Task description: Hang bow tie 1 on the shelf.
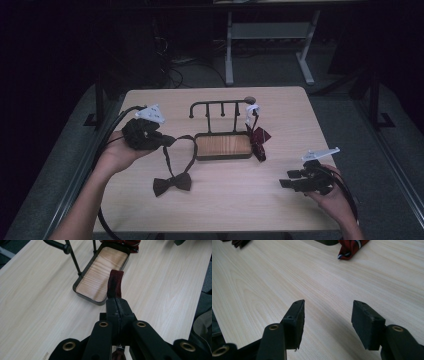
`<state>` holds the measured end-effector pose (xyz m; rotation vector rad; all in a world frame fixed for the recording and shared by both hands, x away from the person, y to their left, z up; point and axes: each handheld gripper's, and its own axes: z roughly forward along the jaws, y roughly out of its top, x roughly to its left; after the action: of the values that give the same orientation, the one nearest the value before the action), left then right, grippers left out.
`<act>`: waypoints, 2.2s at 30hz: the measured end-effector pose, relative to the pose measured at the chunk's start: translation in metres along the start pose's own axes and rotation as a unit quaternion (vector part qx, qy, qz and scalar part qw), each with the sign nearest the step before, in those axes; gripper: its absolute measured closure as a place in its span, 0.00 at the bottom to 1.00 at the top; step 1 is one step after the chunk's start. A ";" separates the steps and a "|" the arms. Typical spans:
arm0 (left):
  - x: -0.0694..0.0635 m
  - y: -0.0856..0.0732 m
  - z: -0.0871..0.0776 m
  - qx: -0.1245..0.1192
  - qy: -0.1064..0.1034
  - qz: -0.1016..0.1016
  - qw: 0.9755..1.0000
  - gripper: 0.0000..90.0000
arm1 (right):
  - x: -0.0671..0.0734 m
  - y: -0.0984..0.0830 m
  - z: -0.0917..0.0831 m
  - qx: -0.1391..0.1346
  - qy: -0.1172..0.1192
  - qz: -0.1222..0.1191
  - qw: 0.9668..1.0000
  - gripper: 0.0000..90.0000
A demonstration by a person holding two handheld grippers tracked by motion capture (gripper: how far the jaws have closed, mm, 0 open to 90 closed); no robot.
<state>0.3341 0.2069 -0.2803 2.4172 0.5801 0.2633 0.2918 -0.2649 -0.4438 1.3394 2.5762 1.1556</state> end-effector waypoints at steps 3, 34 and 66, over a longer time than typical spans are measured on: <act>0.002 0.003 0.001 0.002 -0.002 0.000 1.000 1.00 | -0.001 -0.001 -0.001 -0.001 -0.001 -0.002 1.000 0.49; 0.020 0.042 -0.003 0.028 0.016 0.010 0.999 1.00 | -0.003 -0.002 -0.002 0.001 0.001 -0.001 1.000 0.49; 0.047 0.067 0.006 0.078 0.039 0.000 0.996 1.00 | -0.003 -0.002 -0.004 -0.003 0.003 -0.004 1.000 0.49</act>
<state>0.4001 0.1783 -0.2406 2.5662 0.6573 0.3237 0.2907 -0.2702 -0.4435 1.3264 2.5781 1.1677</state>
